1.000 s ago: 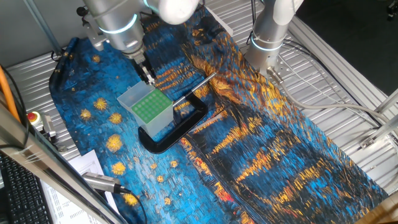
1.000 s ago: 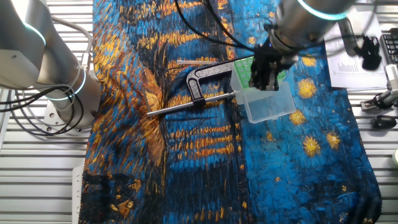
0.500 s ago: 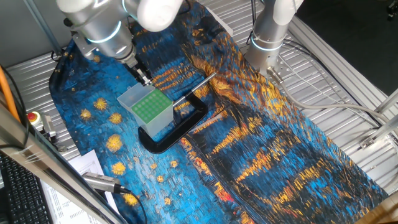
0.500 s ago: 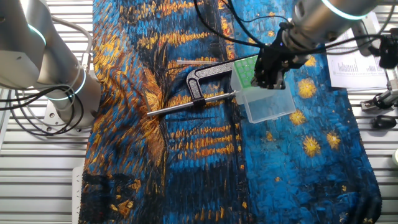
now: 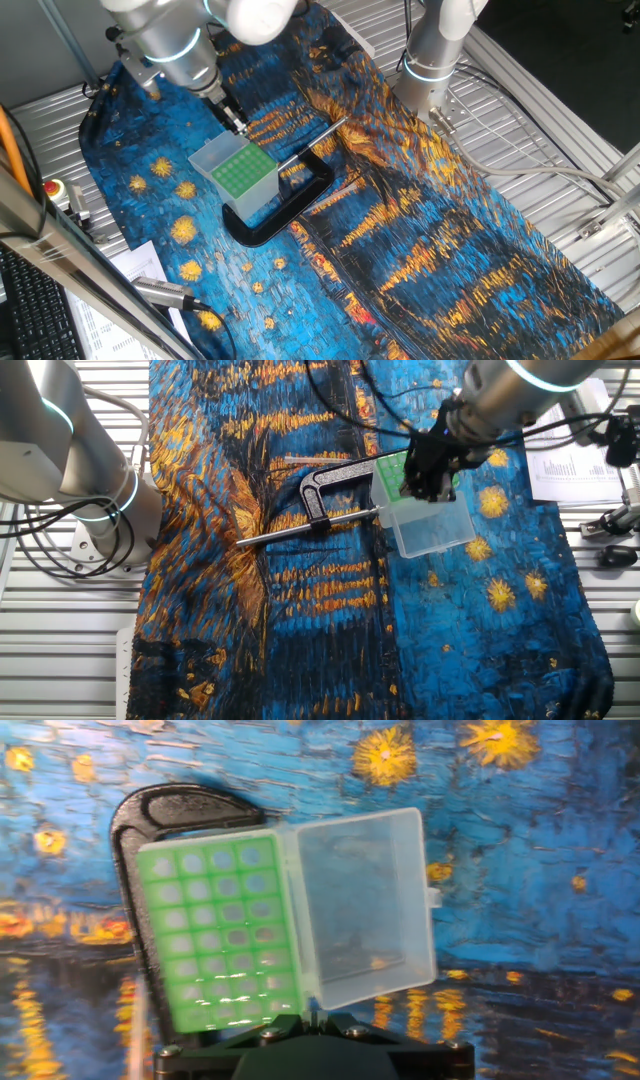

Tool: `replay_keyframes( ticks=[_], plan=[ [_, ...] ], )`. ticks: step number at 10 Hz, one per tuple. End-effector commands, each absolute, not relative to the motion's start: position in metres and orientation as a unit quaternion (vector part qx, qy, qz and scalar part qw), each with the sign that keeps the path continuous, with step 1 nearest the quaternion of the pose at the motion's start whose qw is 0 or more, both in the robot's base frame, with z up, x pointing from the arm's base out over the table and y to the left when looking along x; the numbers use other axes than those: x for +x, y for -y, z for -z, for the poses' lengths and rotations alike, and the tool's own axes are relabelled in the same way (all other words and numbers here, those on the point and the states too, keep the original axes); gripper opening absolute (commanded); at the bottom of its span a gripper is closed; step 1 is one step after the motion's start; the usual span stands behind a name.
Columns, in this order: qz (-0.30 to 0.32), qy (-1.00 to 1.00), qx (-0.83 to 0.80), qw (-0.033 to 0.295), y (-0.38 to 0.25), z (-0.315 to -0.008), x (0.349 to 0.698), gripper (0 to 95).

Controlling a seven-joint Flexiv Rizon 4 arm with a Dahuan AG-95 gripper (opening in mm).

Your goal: Insert a large pipette tip into the holder for large pipette tips

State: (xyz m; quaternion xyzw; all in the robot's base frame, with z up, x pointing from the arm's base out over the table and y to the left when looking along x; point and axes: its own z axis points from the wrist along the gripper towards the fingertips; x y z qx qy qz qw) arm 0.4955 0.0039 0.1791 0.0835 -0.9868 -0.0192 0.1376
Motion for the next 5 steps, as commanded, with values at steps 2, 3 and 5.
replay_keyframes(
  ticks=[2, 3, 5],
  plan=[
    [0.012, 0.989, 0.059, 0.136, -0.035, -0.185, 0.484, 0.0],
    [0.011, 0.99, 0.042, 0.136, -0.057, -0.183, 0.478, 0.0],
    [0.007, 0.99, 0.021, 0.14, -0.083, -0.18, 0.47, 0.0]
  ],
)
